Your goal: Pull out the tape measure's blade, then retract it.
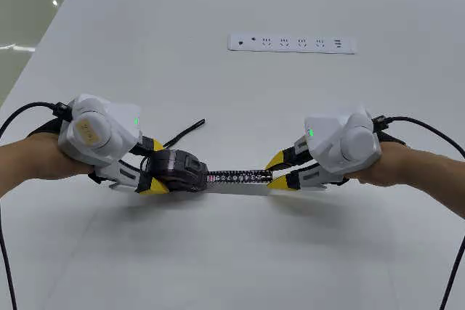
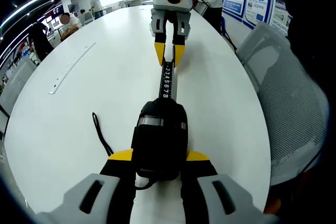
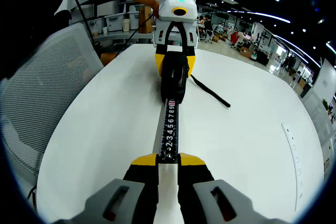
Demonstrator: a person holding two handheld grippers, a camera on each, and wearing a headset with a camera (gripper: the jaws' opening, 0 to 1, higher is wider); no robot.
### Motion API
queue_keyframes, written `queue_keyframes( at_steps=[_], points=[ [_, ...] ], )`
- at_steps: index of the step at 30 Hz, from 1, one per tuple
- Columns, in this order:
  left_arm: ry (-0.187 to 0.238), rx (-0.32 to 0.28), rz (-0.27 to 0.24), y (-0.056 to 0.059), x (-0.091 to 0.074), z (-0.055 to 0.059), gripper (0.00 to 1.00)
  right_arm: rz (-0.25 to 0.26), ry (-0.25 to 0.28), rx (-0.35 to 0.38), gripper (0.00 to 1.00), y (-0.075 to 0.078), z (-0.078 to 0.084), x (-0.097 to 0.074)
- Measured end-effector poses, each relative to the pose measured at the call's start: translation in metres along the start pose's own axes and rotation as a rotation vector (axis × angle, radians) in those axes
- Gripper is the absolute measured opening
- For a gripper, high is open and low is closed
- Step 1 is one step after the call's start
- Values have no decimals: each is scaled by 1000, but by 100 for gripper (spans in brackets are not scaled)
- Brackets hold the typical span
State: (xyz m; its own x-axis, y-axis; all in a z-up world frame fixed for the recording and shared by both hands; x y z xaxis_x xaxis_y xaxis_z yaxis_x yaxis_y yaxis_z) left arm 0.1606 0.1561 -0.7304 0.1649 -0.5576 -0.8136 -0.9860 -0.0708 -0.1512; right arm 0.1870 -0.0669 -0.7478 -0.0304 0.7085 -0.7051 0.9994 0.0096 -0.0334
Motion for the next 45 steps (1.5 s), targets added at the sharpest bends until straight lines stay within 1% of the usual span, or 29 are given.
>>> queue_keyframes(
  at_steps=[5, 13, 20, 28, 37, 45],
  points=[
    [0, 0, 0, 1, 0, -2, 28, 2, 0, 3, 12, 1, 2, -2],
    [-1, -1, 2, -1, 1, 2, 28, 3, 0, 3, 12, 1, 4, -4],
    [-3, -1, 3, 0, 1, 0, 28, 3, -1, 5, 12, 1, 7, -7],
    [-3, 0, 3, -2, 2, 3, 28, 5, -2, 7, 12, 1, 9, -8],
    [-6, 0, 3, -1, 1, 1, 28, 8, -3, 8, 12, 2, 11, -10],
    [-5, -1, 3, -2, 1, 3, 28, 10, -5, 8, 12, 1, 12, -11]
  ],
)
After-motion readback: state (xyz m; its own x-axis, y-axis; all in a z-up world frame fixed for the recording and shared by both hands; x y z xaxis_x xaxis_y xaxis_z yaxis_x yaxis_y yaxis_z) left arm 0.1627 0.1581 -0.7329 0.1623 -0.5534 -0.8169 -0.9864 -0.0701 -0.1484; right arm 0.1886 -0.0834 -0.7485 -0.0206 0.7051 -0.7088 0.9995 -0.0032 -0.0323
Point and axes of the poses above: the centre of the closed fingertips' face, and the gripper's own axes: x roughly forward along the fingers, y roughly to its right, z roughly out of its underside, the point moved 6 cm from there along -x, roughly backward along the fingers, and after that the axes turned 11 degrees about x, right-handed, at the moved point
